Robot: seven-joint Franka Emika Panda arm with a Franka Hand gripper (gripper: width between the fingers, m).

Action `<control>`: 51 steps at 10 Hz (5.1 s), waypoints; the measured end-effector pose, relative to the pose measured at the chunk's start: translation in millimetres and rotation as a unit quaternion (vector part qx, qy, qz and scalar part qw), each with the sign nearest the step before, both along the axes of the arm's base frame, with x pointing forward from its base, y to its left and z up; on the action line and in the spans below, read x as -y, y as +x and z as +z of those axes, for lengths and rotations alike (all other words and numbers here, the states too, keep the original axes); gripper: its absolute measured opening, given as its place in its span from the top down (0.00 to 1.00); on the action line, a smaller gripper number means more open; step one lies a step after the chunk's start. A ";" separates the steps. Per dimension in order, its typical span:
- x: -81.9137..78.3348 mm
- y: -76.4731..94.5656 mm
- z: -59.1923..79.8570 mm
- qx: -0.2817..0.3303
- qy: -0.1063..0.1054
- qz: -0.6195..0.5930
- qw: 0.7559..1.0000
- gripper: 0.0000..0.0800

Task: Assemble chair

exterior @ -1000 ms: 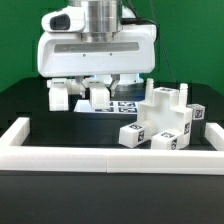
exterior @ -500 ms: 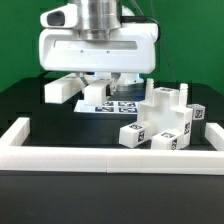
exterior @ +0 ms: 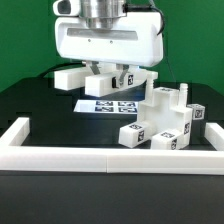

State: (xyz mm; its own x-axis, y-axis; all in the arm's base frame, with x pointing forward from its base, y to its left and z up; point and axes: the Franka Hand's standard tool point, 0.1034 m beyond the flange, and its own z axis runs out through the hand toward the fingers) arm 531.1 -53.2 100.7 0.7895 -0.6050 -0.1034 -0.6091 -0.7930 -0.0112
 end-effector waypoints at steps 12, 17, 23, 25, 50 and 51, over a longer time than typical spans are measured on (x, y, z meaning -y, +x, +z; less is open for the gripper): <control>-73.4 40.4 33.8 0.030 0.004 -0.027 0.999 0.64; -94.0 40.2 34.5 0.031 0.005 -0.028 0.999 0.64; -112.8 48.8 25.0 0.029 0.001 -0.029 0.999 0.64; -112.1 46.1 23.4 0.028 0.001 -0.017 0.999 0.64; -119.8 38.4 22.6 0.028 0.002 -0.011 1.000 0.64; -119.2 37.0 20.7 0.029 0.001 -0.011 1.000 0.64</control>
Offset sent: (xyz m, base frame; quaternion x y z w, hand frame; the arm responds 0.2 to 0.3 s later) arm -0.0136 0.0125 0.0318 0.0131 -0.0033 -0.0044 0.9999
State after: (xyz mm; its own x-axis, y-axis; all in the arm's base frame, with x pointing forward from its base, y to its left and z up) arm 568.0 66.0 121.4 0.7811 -0.6217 -0.0581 -0.6243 -0.7797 -0.0488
